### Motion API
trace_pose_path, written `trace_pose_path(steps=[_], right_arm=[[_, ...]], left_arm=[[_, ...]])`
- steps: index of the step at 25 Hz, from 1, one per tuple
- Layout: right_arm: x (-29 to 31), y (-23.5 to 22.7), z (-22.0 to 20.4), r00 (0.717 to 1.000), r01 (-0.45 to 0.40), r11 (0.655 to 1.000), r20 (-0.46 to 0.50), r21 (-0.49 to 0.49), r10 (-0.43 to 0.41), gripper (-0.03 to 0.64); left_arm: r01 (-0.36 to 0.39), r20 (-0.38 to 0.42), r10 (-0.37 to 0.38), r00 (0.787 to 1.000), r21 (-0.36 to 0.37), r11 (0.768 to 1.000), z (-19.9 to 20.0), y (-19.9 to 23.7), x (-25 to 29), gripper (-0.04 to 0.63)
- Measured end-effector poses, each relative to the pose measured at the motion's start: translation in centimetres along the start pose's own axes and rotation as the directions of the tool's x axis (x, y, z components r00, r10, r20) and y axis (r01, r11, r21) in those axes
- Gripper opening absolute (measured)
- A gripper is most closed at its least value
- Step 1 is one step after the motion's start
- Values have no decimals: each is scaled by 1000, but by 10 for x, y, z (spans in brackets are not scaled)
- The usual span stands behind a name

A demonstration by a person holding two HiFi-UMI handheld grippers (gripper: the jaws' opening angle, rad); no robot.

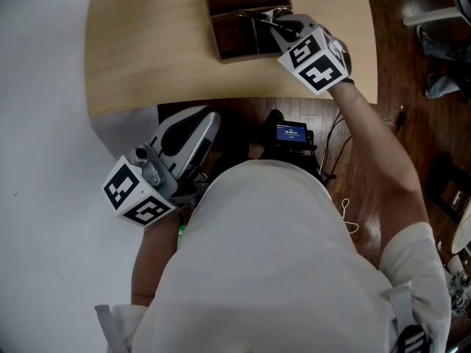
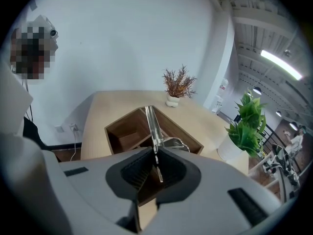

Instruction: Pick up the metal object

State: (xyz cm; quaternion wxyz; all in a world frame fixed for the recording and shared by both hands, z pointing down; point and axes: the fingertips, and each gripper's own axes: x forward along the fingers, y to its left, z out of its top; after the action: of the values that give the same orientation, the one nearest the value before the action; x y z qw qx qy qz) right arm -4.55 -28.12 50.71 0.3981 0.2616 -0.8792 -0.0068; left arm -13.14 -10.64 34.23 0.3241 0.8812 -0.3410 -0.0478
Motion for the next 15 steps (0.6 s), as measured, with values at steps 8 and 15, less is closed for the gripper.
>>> trace_pose_path(steps=[8,15], right_arm=[[-4,-7,4,999,36,999,21,25,-37,98],[-21,-12,17,995,72,996,63,48,-75,120]], left_arm=[[11,-1,-11,1000,0,1000,1,0,1,-3],[29,-1,-29,1000,4,1000,3,-1,1,-3]])
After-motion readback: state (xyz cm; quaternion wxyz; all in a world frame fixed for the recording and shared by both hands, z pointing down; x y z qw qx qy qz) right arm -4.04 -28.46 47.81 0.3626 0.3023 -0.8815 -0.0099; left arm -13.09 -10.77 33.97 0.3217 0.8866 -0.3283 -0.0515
